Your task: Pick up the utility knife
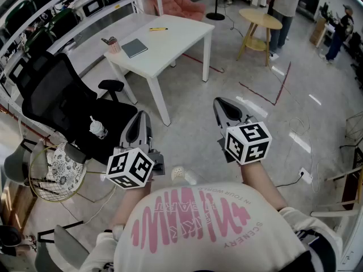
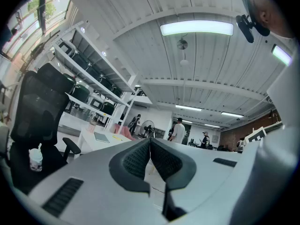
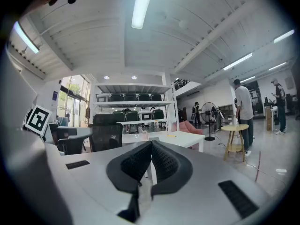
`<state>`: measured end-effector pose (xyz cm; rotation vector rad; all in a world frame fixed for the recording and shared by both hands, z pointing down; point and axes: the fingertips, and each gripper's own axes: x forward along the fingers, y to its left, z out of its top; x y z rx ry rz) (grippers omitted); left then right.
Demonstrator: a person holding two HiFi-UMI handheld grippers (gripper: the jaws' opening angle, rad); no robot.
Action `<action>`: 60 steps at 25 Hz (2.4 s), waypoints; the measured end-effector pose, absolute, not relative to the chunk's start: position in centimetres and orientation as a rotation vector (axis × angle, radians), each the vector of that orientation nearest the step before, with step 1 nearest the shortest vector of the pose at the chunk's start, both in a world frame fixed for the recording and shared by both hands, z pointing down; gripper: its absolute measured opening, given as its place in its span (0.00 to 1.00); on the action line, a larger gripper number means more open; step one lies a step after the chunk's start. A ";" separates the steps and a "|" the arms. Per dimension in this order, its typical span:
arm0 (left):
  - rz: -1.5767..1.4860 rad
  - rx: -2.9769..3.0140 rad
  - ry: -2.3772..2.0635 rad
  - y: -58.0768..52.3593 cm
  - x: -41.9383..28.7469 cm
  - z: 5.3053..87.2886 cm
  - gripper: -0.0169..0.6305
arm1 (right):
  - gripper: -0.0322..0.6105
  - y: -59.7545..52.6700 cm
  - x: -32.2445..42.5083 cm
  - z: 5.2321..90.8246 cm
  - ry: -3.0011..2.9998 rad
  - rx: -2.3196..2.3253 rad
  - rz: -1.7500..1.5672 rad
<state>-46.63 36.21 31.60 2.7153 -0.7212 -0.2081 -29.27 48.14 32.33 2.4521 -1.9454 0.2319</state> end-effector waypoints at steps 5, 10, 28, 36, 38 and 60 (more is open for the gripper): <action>-0.211 2.703 -0.733 36.2 -47.2 32.1 0.06 | 0.07 48.4 -29.6 33.0 -1.943 2.450 0.242; -0.196 2.685 -0.739 36.7 -47.5 33.0 0.06 | 0.07 48.8 -30.0 34.3 -1.952 2.437 0.300; -0.142 2.664 -0.672 28.5 -41.0 35.1 0.06 | 0.07 42.1 -23.0 37.6 -1.894 2.546 0.483; -0.167 2.673 -0.591 20.0 -34.6 33.2 0.06 | 0.07 33.3 -17.8 35.7 -1.851 2.533 0.442; -0.169 2.674 -0.568 17.9 -33.1 32.6 0.06 | 0.07 31.1 -16.5 34.7 -1.836 2.531 0.414; -0.229 2.698 -0.377 4.4 -24.5 29.6 0.06 | 0.07 23.0 -6.9 29.2 -1.810 2.841 0.389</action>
